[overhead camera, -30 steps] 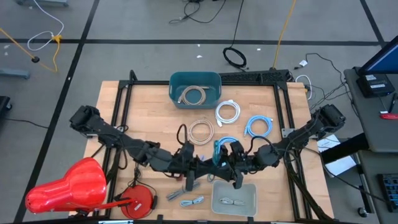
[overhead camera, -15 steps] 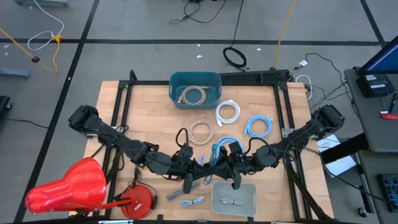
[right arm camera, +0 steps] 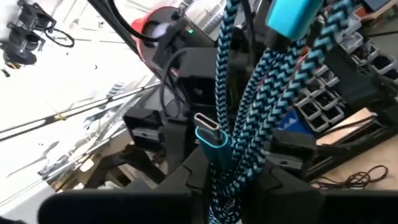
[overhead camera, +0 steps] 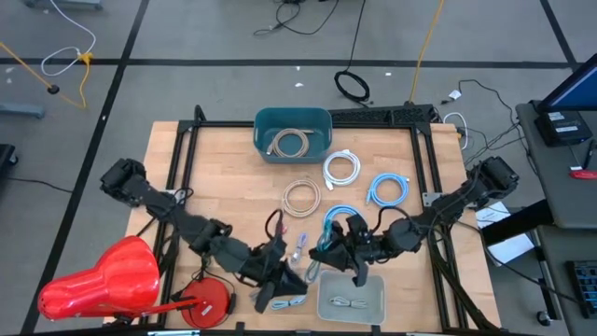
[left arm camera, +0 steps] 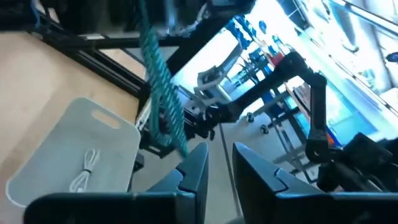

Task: Pick & Place USB Port
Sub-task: Put the blue patterned charger cable into the gray bin

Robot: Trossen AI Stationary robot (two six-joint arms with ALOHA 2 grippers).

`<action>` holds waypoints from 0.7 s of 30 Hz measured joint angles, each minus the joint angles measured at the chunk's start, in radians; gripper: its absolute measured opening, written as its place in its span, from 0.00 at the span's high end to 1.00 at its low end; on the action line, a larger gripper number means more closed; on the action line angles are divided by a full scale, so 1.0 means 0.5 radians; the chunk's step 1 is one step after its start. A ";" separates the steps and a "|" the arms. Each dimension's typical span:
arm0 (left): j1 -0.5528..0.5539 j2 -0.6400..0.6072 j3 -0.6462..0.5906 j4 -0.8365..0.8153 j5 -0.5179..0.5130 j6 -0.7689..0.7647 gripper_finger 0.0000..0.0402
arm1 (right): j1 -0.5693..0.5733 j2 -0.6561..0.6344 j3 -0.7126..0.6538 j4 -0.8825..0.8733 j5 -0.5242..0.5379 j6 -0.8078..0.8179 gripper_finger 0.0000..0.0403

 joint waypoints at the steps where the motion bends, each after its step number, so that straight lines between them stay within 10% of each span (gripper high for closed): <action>1: -0.009 0.000 0.000 0.000 0.010 -0.002 0.81 | 0.001 0.000 0.000 -0.015 -0.010 0.022 0.91; 9: -0.086 -0.134 0.000 -0.291 -0.079 -0.004 0.83 | 0.035 -0.118 0.000 -0.941 -0.543 0.327 0.92; 21: -0.139 -0.328 0.000 -0.743 -0.440 -0.043 0.93 | 0.270 -0.078 0.343 -2.396 -0.518 0.415 0.93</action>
